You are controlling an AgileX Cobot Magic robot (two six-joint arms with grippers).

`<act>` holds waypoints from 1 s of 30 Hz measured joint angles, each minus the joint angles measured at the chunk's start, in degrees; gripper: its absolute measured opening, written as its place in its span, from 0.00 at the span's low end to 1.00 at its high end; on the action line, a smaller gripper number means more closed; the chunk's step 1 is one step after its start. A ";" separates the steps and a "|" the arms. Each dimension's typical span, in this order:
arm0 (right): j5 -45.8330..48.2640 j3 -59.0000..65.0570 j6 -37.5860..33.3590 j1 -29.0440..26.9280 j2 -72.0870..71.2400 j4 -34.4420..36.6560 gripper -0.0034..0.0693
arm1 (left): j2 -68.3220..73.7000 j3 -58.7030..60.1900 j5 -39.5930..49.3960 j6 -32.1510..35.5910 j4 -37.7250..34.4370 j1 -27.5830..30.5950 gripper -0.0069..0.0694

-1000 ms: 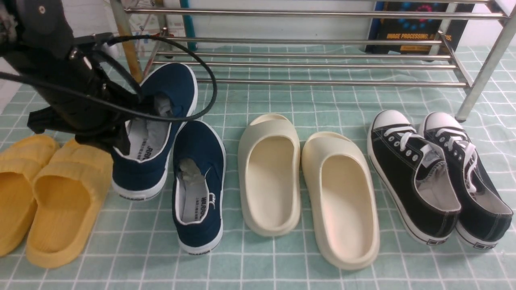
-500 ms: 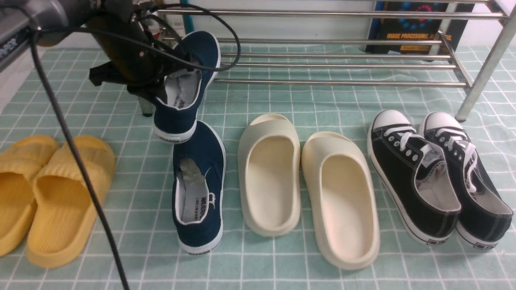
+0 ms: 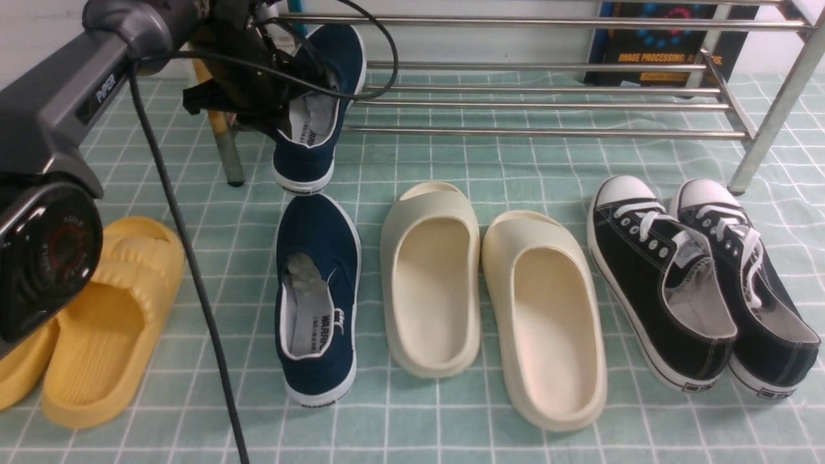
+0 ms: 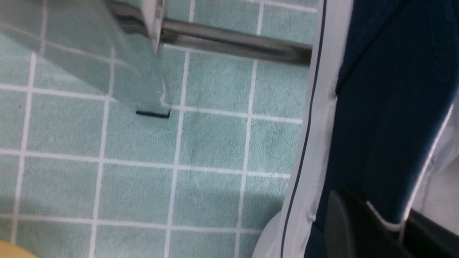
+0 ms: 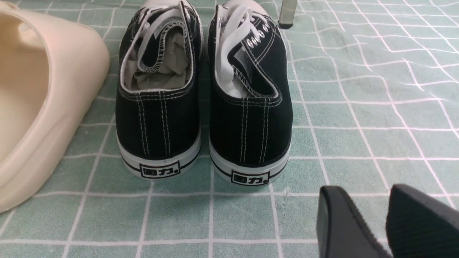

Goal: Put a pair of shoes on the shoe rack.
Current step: Use the left arm to put a shoe into the shoe rack

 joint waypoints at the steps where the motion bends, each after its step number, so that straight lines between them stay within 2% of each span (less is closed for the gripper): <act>1: 0.00 0.00 0.00 0.00 0.00 0.00 0.38 | 0.00 0.00 -1.35 0.00 -0.05 0.00 0.11; 13: 0.00 0.00 0.00 0.00 0.00 0.00 0.38 | 0.30 0.00 -5.53 -2.57 -0.50 -0.15 0.11; 17: 0.00 0.00 0.00 0.00 0.00 0.00 0.38 | 0.30 0.00 -5.65 -2.75 -0.50 -0.15 0.15; 20: 0.00 0.00 0.00 0.00 0.00 0.00 0.38 | 0.30 0.00 -6.32 -2.75 -0.50 -0.15 0.20; 25: 0.00 0.00 0.00 0.00 0.00 0.00 0.38 | 0.02 -0.64 -7.82 -2.79 -0.62 -0.15 0.41; 30: 0.00 0.00 0.00 0.00 0.00 0.00 0.38 | -2.77 -0.64 -6.15 -2.09 -0.49 -0.05 0.53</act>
